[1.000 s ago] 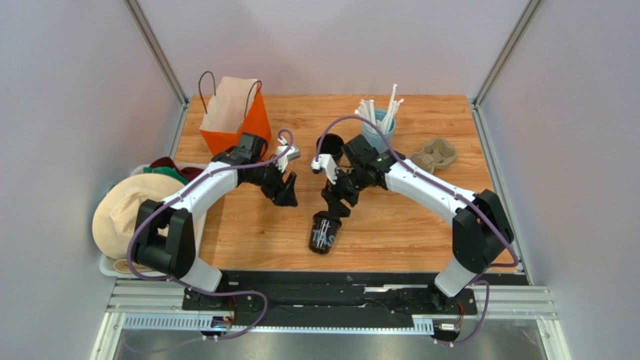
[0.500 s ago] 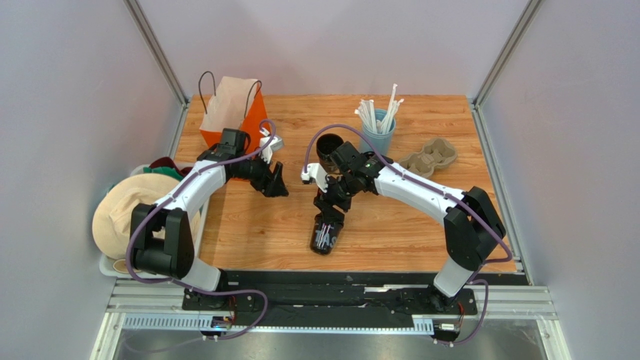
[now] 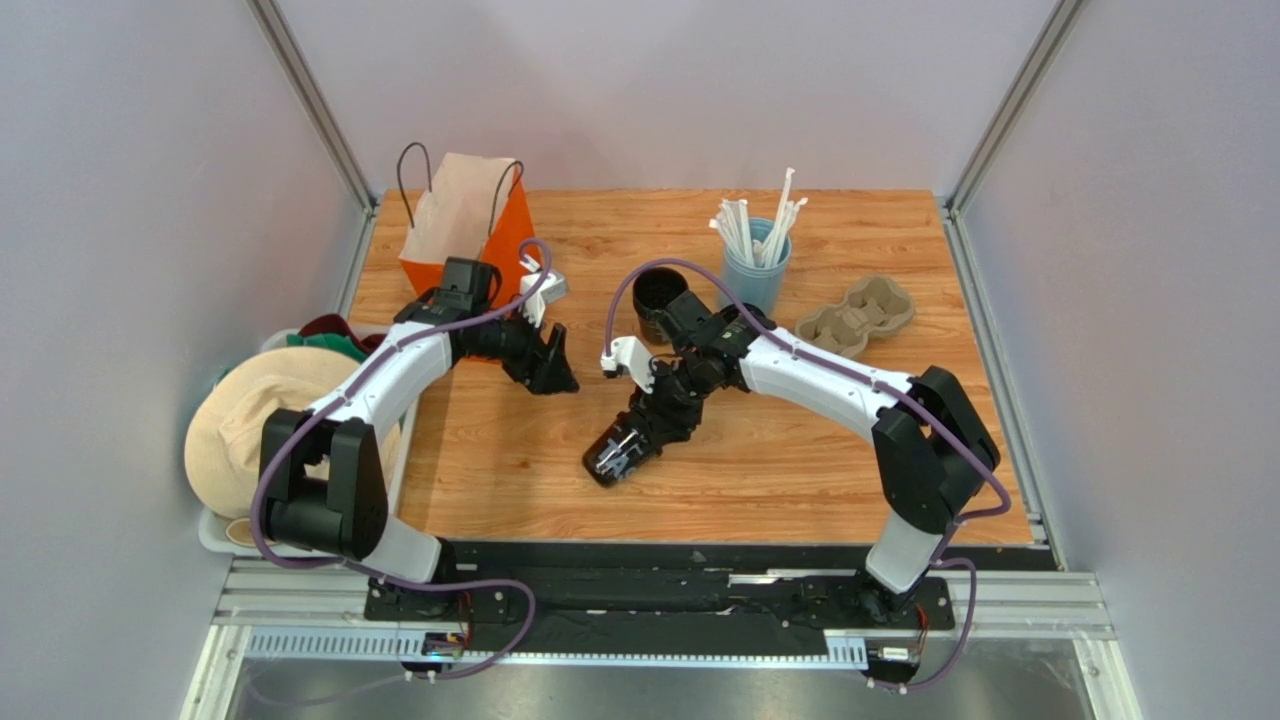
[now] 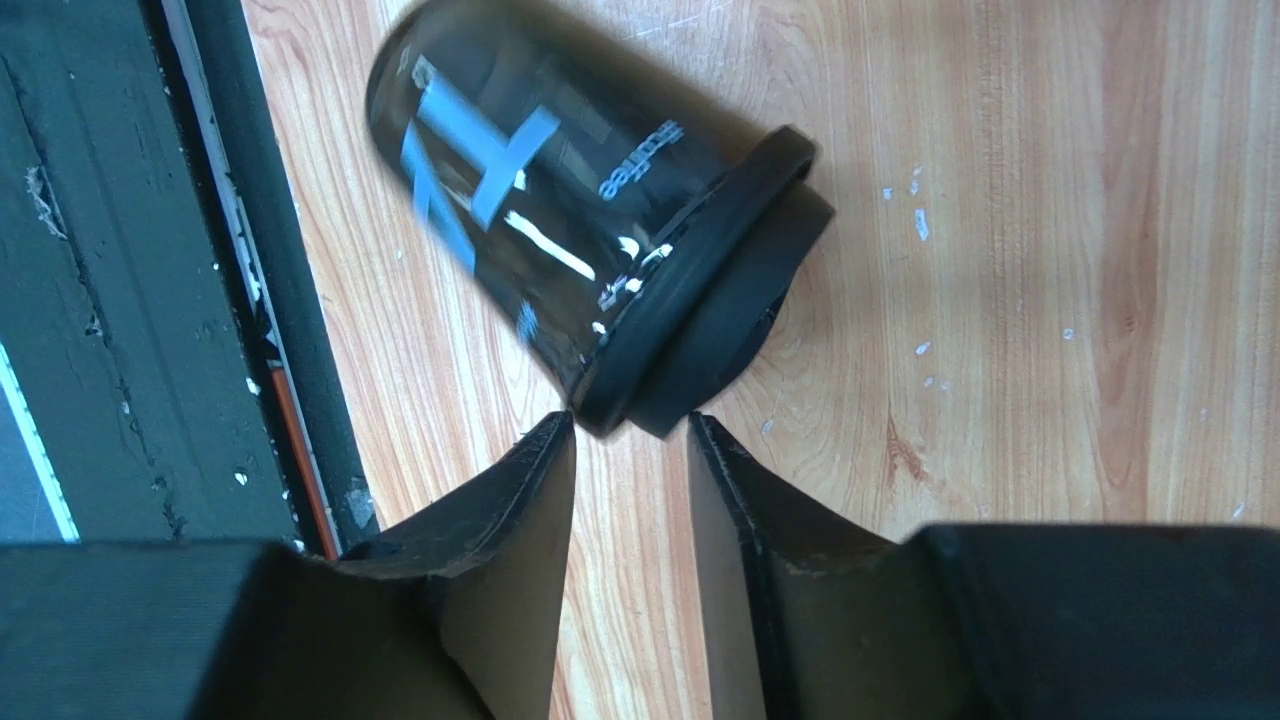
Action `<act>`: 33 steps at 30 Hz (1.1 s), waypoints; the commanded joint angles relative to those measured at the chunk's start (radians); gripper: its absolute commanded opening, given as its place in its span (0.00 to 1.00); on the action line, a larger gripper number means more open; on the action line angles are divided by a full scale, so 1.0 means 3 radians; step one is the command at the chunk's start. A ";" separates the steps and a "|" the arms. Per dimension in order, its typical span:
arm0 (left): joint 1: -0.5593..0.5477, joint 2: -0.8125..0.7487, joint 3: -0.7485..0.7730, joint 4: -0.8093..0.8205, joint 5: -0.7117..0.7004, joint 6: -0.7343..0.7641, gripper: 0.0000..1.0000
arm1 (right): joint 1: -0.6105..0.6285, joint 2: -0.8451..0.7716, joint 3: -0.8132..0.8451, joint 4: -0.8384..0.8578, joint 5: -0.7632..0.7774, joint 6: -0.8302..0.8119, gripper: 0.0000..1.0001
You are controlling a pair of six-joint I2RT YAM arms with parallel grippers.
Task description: Pack the takeout coffee
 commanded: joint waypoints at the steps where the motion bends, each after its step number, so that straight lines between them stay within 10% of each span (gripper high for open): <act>1: 0.0014 -0.0120 -0.0018 0.0088 0.0108 0.0006 0.79 | 0.0026 0.0041 0.0006 0.0033 0.0007 -0.0060 0.35; 7: 0.0019 -0.0105 -0.0018 0.0083 0.0128 0.0016 0.79 | 0.0036 0.0026 0.0037 0.0048 -0.0003 -0.0014 0.32; 21: -0.0001 -0.0049 -0.0008 -0.0398 0.0532 0.0772 0.87 | -0.0460 -0.0036 0.0338 -0.0054 -0.0713 0.0262 0.63; 33: -0.0390 0.0233 -0.0044 -0.0219 -0.0153 0.0722 0.89 | -0.0716 0.0798 0.0855 -0.0085 -0.1583 0.0937 0.67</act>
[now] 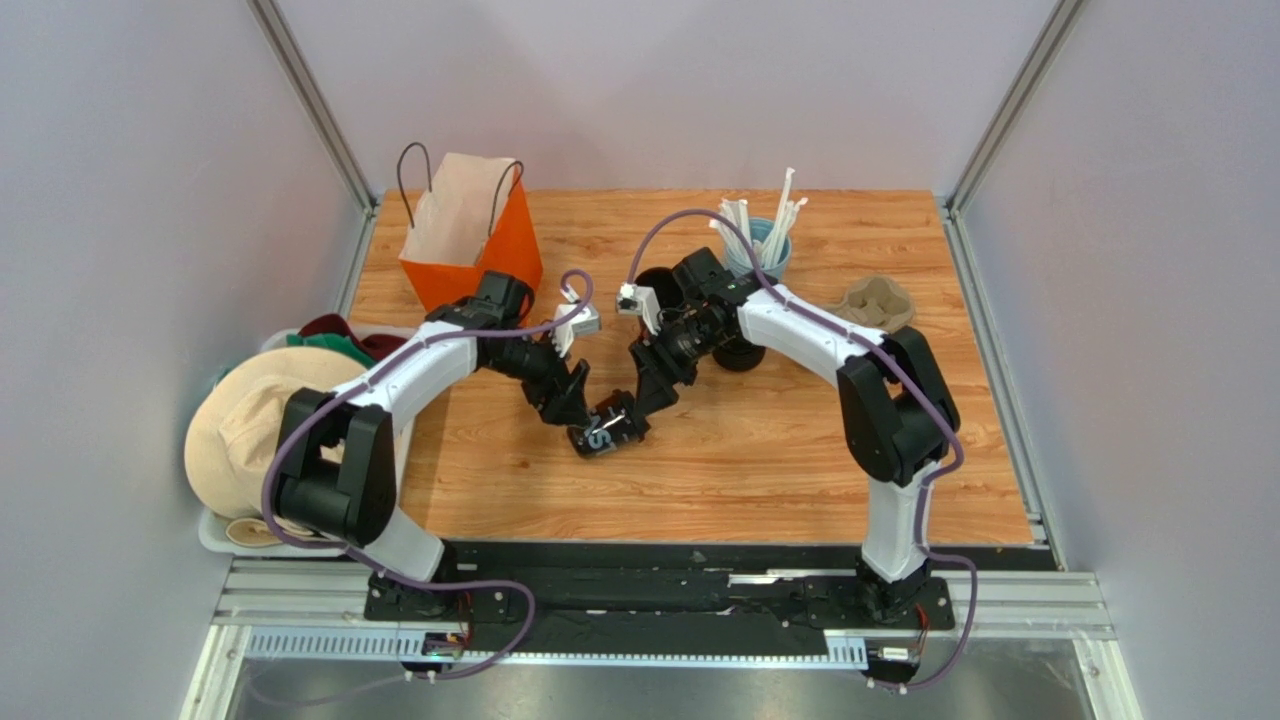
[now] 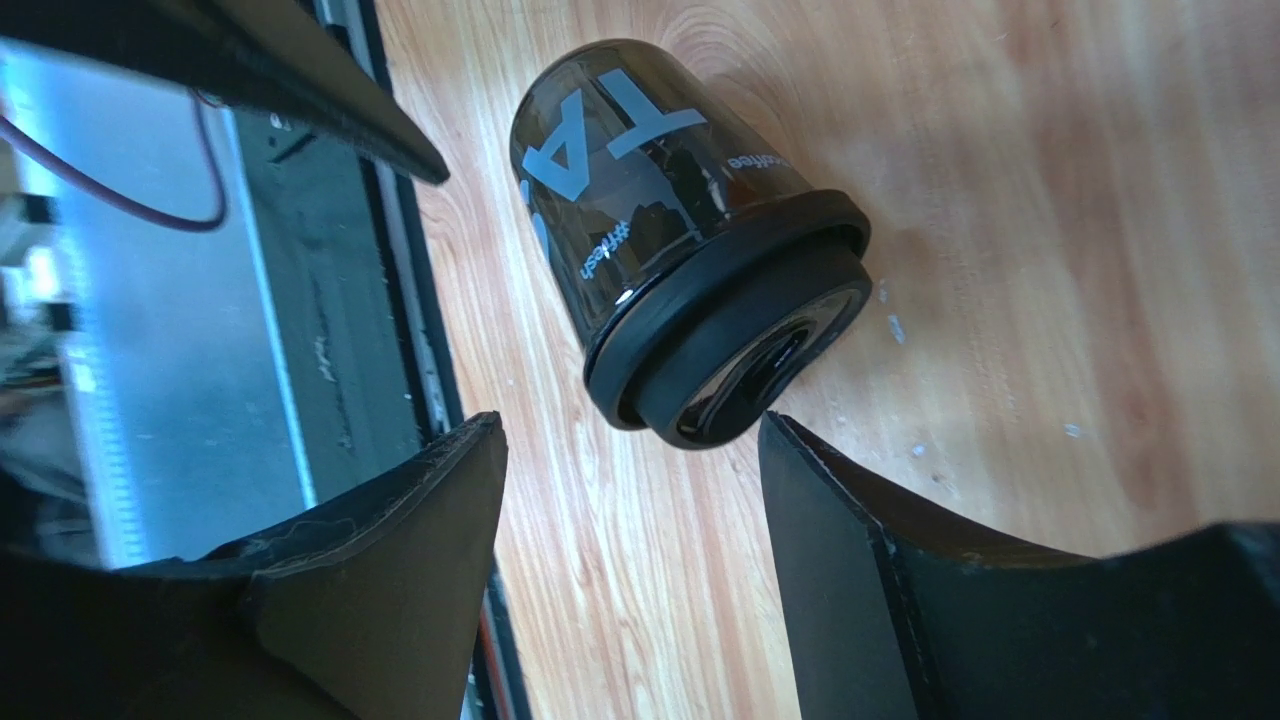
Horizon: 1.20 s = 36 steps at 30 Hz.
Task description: Pack the takeout coffee
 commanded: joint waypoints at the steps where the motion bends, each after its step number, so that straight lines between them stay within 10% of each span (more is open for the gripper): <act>1: -0.0064 0.0038 -0.0046 0.0156 -0.0277 0.0053 0.89 | -0.0123 0.0158 0.0176 0.0010 -0.0428 0.0303 0.67; 36: -0.0596 0.0345 -0.0164 0.0080 -0.0329 0.0180 0.90 | -0.0026 0.0307 -0.0069 0.0323 -0.0459 0.0737 0.64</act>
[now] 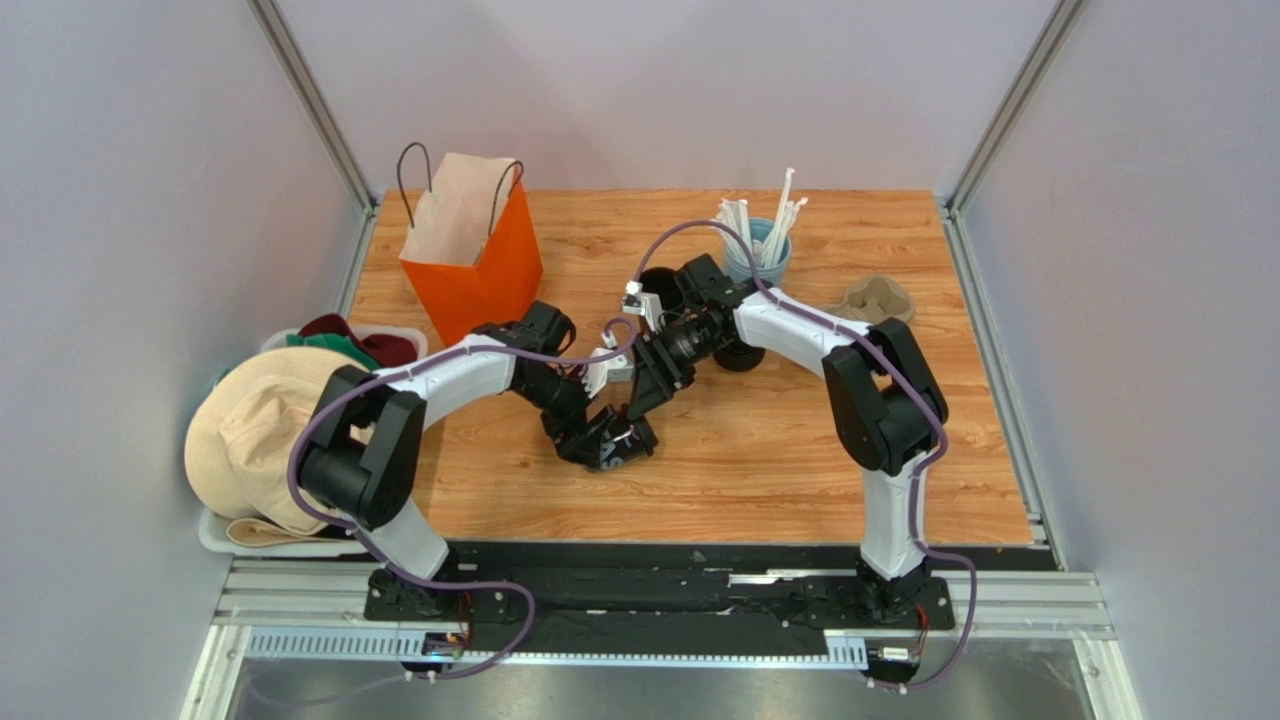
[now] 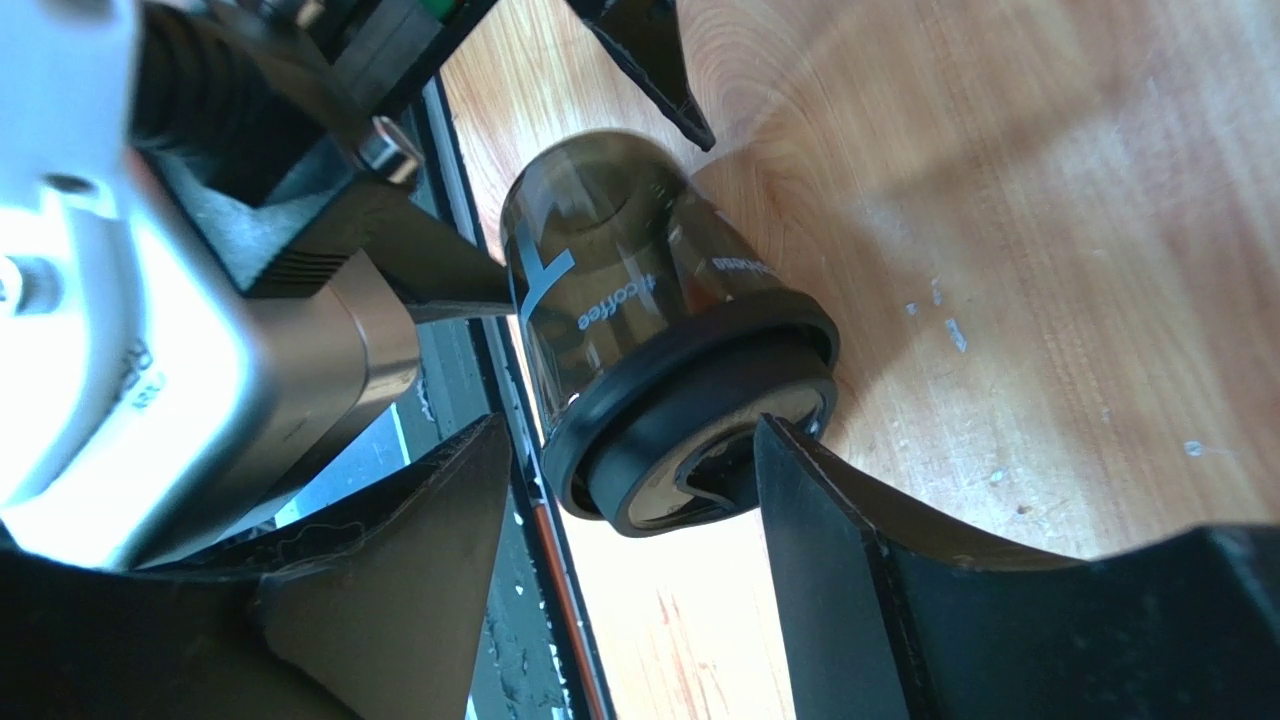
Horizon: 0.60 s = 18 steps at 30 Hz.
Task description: Pack the takeout coffee
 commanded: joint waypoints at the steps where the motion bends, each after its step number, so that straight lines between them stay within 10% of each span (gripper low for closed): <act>1: -0.0027 0.0029 0.0031 0.0060 0.0061 0.0079 0.87 | 0.0040 0.0042 -0.0012 0.0023 -0.0101 0.0055 0.64; 18: -0.0088 0.0024 -0.0005 0.0112 -0.0021 0.0033 0.64 | -0.0098 -0.0142 0.0029 -0.0366 0.0058 -0.0053 0.65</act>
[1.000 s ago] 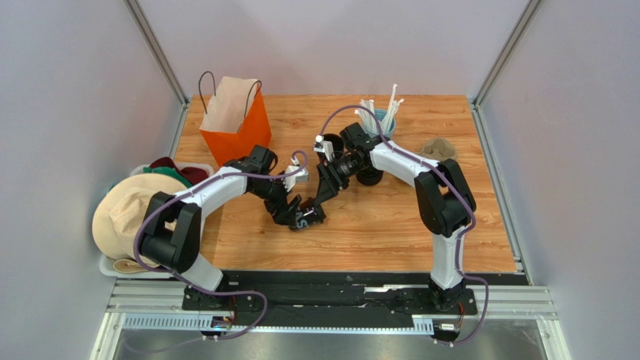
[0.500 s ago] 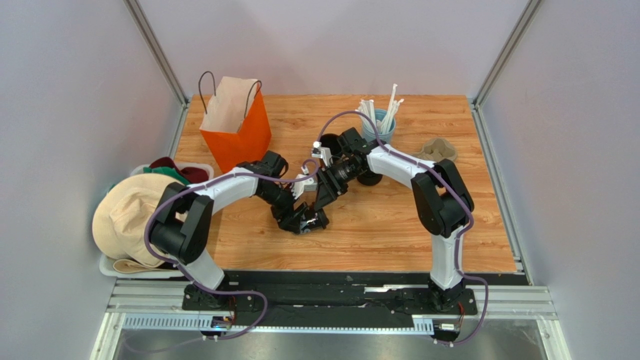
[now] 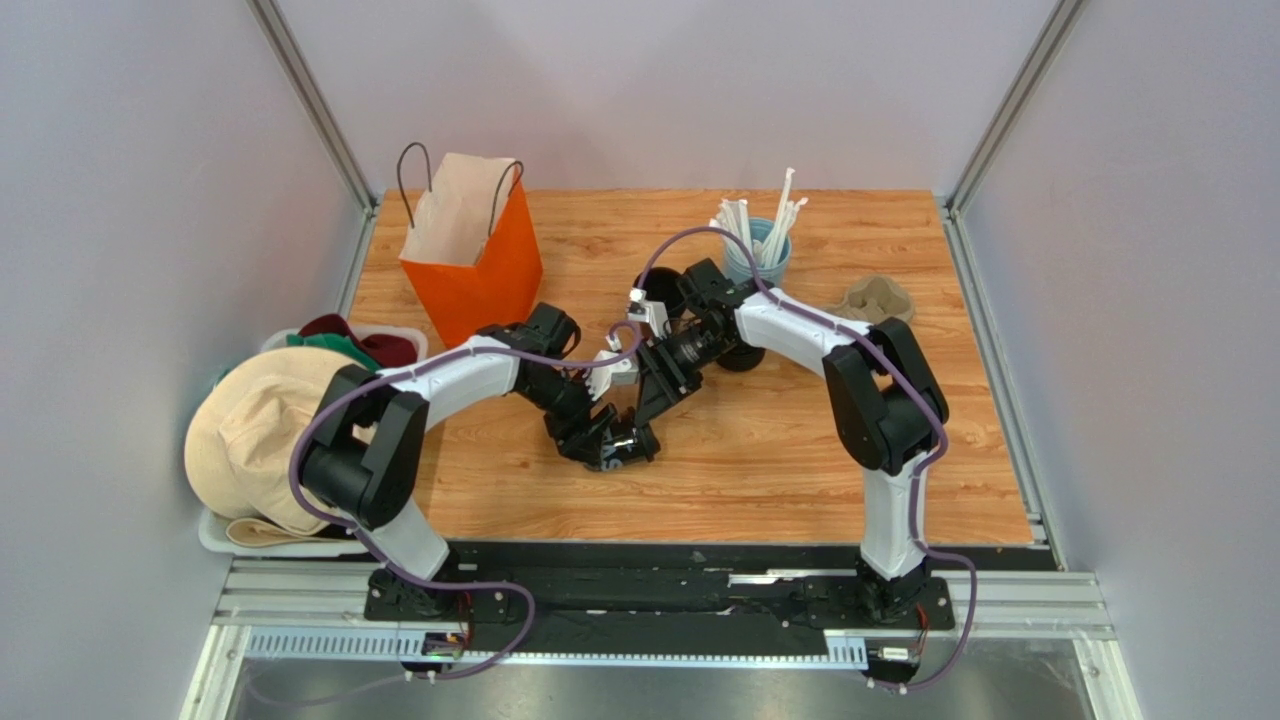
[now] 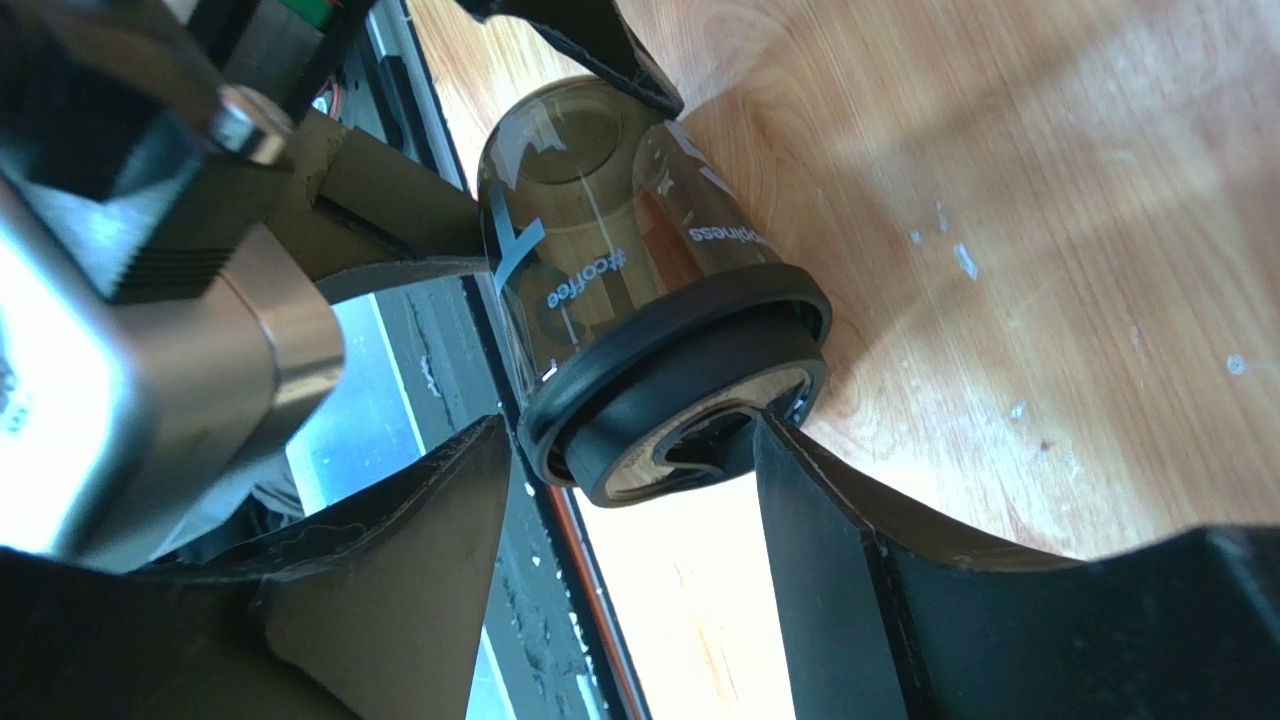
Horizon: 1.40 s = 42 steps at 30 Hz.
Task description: Pack the takeout coffee
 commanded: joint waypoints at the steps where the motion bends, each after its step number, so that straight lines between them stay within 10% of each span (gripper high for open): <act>1: -0.0030 -0.0002 -0.0005 0.0094 0.0024 0.0034 0.64 | -0.0113 -0.0143 0.0072 -0.0167 -0.0067 -0.0068 0.65; 42: -0.0024 -0.0795 0.0383 0.1183 0.0637 -0.0615 0.64 | -0.1070 -0.0409 0.0271 -0.1364 -0.1728 -0.0891 0.69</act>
